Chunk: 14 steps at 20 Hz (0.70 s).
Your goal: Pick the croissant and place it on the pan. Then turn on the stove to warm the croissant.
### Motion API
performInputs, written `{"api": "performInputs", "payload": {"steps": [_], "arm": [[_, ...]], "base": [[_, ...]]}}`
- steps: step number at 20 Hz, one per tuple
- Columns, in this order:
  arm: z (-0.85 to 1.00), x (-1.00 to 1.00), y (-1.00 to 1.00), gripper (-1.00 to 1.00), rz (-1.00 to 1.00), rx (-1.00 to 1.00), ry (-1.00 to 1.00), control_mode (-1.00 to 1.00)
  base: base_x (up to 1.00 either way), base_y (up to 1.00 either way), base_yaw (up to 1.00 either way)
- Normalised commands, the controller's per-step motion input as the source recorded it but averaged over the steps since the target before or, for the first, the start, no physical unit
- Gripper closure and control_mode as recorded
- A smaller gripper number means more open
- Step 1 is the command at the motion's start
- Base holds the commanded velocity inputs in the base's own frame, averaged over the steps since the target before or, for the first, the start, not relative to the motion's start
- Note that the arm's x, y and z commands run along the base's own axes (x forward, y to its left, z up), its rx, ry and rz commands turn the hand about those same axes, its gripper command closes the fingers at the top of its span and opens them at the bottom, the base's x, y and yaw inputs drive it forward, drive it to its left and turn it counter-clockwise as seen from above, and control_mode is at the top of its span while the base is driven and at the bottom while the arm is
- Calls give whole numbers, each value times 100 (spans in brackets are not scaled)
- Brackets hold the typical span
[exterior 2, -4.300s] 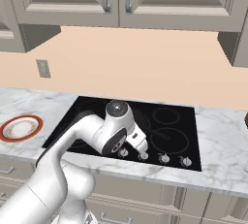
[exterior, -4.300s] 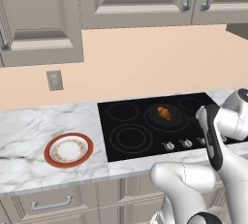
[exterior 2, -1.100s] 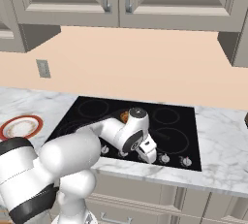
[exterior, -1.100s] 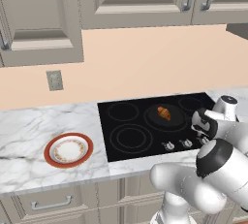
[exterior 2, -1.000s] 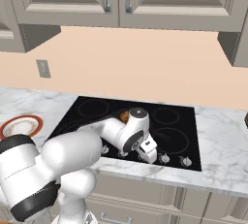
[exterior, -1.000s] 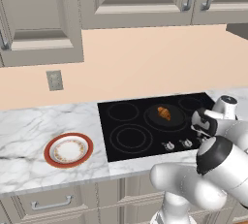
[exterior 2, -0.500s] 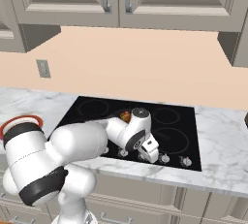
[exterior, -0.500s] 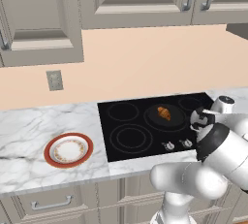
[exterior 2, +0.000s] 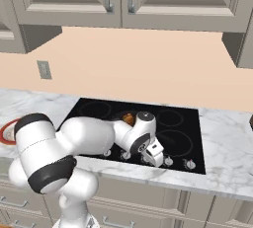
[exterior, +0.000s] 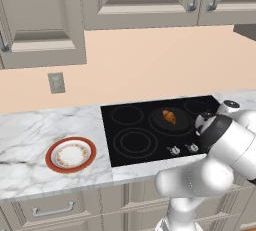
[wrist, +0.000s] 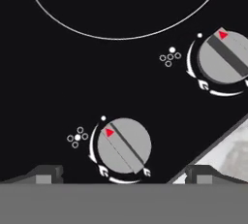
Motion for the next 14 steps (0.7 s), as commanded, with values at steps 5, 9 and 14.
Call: {"api": "performInputs", "payload": {"steps": [5, 9, 14], "arm": [[-11, 8, -5, -100, 0, 0, 3, -100], [-13, 8, -2, -100, 0, 0, 3, -100], [-12, 10, 0, -100, 0, 0, 3, -100]], "base": [[0, 0, 0], [0, 0, 0], [0, 0, 0]]}}
